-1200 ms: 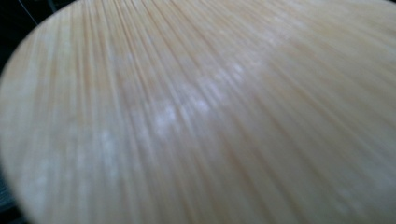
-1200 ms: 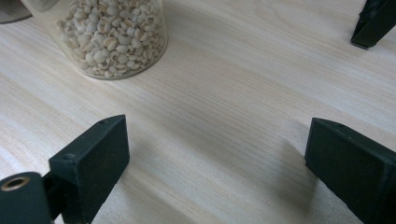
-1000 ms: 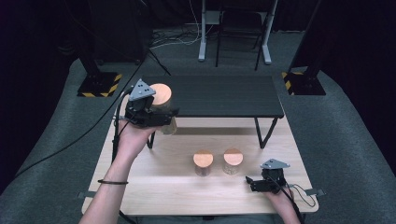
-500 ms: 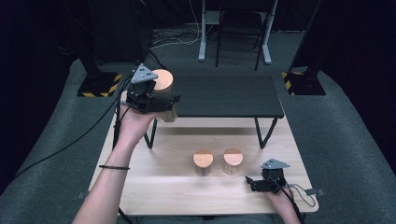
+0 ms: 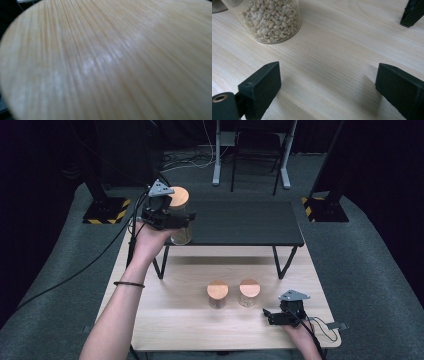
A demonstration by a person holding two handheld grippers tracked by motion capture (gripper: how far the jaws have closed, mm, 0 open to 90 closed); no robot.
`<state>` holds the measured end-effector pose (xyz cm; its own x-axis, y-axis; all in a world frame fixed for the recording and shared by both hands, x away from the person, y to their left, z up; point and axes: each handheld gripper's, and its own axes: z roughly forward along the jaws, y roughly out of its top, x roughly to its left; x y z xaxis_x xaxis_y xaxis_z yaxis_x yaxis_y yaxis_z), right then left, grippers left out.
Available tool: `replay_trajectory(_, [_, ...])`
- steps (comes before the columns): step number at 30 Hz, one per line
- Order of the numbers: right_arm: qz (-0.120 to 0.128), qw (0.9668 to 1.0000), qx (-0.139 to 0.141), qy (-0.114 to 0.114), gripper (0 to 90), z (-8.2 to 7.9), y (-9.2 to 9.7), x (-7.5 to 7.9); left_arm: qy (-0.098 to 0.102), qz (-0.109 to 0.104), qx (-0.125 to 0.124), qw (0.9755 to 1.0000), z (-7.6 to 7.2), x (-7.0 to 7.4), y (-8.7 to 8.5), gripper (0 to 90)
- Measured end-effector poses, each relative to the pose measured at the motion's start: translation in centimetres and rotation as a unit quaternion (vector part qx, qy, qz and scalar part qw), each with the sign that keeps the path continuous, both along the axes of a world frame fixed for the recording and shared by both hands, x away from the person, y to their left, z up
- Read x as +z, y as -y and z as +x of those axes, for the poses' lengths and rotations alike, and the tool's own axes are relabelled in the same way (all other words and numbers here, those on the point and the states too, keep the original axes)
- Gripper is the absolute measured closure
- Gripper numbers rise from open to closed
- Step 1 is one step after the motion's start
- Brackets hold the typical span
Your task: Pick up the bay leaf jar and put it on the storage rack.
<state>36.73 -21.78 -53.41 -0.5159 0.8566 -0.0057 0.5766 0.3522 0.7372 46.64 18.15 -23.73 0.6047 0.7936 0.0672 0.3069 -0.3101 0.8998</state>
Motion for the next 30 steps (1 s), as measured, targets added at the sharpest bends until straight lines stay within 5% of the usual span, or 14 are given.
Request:
replay_trajectory(20, [0.0, 1.0, -0.001, 0.001, 5.6, 0.0, 0.0, 0.0, -0.019, 0.01, 0.005, 0.9998, 3.6, -1.4, 1.1, 25.2])
replay_trajectory(30, [0.0, 1.0, 0.0, 0.001, 5.6, 0.0, 0.0, 0.0, -0.029, -0.022, 0.009, 0.9993, 4.4, -1.8, 0.7, 25.1])
